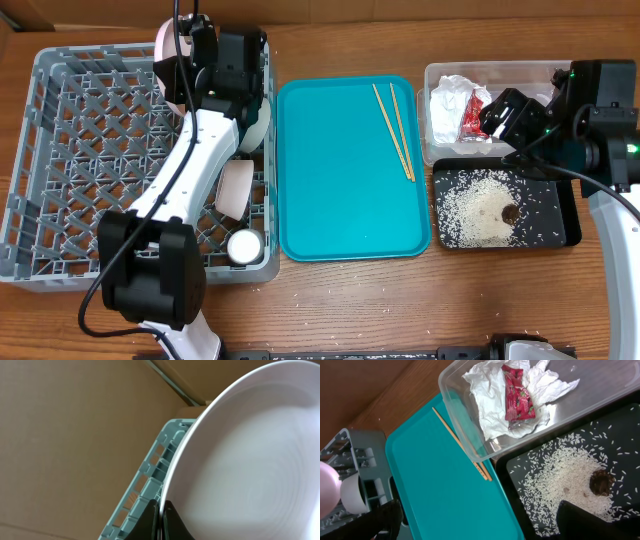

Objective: Sort waste into correct bins and load items into the dishwasher
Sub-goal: 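Stand the white plate upright in the rack and release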

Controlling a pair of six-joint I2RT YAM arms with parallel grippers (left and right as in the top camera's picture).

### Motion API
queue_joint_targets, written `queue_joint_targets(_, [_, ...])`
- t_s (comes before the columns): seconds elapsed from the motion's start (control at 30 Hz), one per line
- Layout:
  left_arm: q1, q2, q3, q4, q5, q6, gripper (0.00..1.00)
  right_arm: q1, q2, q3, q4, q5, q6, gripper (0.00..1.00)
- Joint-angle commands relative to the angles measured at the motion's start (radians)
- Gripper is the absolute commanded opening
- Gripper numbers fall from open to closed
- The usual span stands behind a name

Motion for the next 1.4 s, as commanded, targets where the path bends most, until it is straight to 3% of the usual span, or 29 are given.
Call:
queue_joint_targets(0.0, [0.011, 0.032, -0.005, 0.009, 0.003, 0.004, 0.04, -0.002, 0.0, 0.008, 0.005, 0.011, -0.003, 1.0])
queue_joint_targets(0.1, [0.012, 0.035, -0.005, 0.011, 0.031, 0.004, 0.04, -0.002, 0.0, 0.008, 0.005, 0.011, -0.003, 1.0])
queue_joint_targets(0.27, [0.012, 0.037, -0.005, -0.015, 0.219, -0.009, 0.06, -0.002, -0.001, 0.008, 0.005, 0.011, -0.003, 1.0])
queue_joint_targets(0.37, [0.012, 0.037, -0.006, -0.035, 0.311, -0.011, 0.32, -0.002, 0.0, 0.008, 0.005, 0.011, -0.003, 1.0])
queue_joint_targets(0.43, [0.012, 0.037, -0.006, -0.062, 0.341, -0.011, 0.43, -0.002, 0.0, 0.008, 0.005, 0.011, -0.003, 1.0])
queue_joint_targets(0.6, [0.014, 0.037, 0.011, -0.066, 0.382, -0.01, 0.59, -0.002, 0.0, 0.008, 0.005, 0.011, -0.003, 1.0])
queue_joint_targets(0.63, [0.014, 0.034, 0.046, -0.098, 0.401, -0.01, 0.65, -0.002, 0.0, 0.008, 0.005, 0.01, -0.003, 1.0])
queue_joint_targets(0.7, [0.013, 0.029, 0.13, -0.193, 0.458, -0.011, 0.66, -0.002, -0.001, 0.008, 0.005, 0.011, -0.003, 1.0])
queue_joint_targets(0.87, [0.012, 0.024, 0.445, -0.531, 0.718, -0.047, 0.65, -0.002, 0.0, 0.008, 0.005, 0.011, -0.003, 1.0])
queue_joint_targets(1.07, [-0.018, 0.024, 0.71, -0.822, 1.175, -0.093, 0.66, -0.002, 0.0, 0.008, 0.005, 0.01, -0.003, 1.0])
queue_joint_targets(1.17, [-0.063, 0.027, 0.701, -0.816, 1.461, -0.151, 0.75, -0.002, -0.001, 0.008, 0.005, 0.011, -0.003, 1.0])
queue_joint_targets(1.23, [-0.103, 0.035, 0.667, -0.774, 1.59, -0.161, 0.93, -0.002, 0.0, 0.008, 0.005, 0.011, -0.003, 1.0])
queue_joint_targets(1.3, [-0.156, 0.05, 0.628, -0.715, 1.643, -0.166, 1.0, -0.002, 0.0, 0.008, 0.005, 0.011, -0.003, 1.0])
queue_joint_targets(1.37, [-0.239, 0.09, 0.567, -0.613, 1.583, -0.264, 0.96, -0.002, 0.0, 0.008, 0.005, 0.011, -0.003, 1.0])
